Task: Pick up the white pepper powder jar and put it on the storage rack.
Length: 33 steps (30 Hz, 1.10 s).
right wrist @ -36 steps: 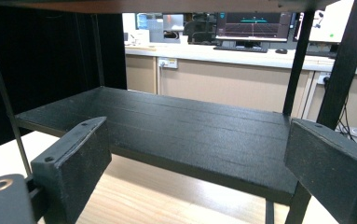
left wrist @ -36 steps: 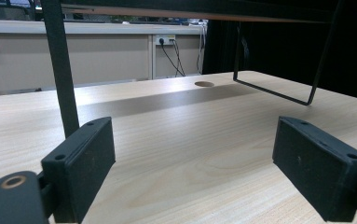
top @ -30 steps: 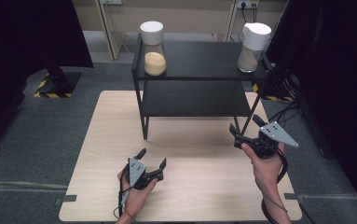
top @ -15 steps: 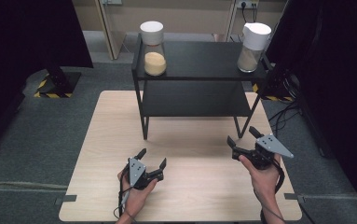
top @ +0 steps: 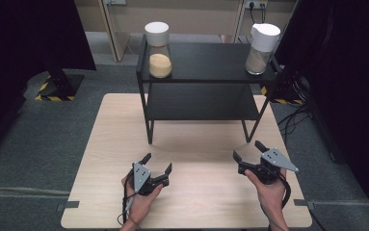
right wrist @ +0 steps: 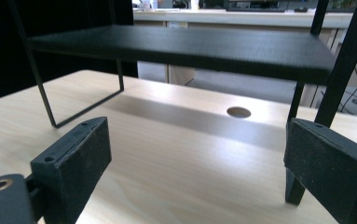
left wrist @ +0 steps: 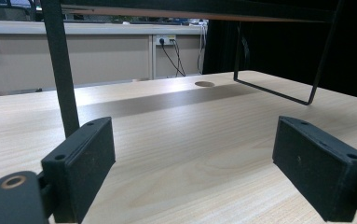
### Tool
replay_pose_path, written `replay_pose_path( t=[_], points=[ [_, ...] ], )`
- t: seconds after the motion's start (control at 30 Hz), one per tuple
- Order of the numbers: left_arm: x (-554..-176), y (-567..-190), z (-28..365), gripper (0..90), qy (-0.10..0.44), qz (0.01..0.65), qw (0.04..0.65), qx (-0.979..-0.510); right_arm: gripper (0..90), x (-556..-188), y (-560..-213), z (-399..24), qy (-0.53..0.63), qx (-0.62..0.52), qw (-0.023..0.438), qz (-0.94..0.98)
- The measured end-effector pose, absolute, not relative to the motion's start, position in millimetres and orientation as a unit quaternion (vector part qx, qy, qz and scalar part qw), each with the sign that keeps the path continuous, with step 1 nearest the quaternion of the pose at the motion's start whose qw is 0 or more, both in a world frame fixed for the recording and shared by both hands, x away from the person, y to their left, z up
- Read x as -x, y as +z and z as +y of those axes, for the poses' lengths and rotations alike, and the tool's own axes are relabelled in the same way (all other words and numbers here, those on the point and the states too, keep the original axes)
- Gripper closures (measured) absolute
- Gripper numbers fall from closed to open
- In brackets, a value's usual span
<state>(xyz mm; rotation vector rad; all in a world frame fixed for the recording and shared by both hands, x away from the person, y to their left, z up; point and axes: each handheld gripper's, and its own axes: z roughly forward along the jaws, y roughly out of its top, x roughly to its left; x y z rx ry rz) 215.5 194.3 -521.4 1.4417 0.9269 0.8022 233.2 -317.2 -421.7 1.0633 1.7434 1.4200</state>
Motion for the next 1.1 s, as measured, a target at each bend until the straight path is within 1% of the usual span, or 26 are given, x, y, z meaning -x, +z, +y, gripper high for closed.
replay_pose_path(
  t=[0.43,1.1],
  points=[
    [-215,-522,194,12.3,0.344,0.398,0.585,-0.617,7.4,-224,-449,-317,0.515,-0.422,0.304,0.681],
    [-215,-522,194,12.3,0.345,0.398,0.585,-0.617,7.4,-213,-474,-316,0.492,-0.428,0.308,0.692]
  ],
)
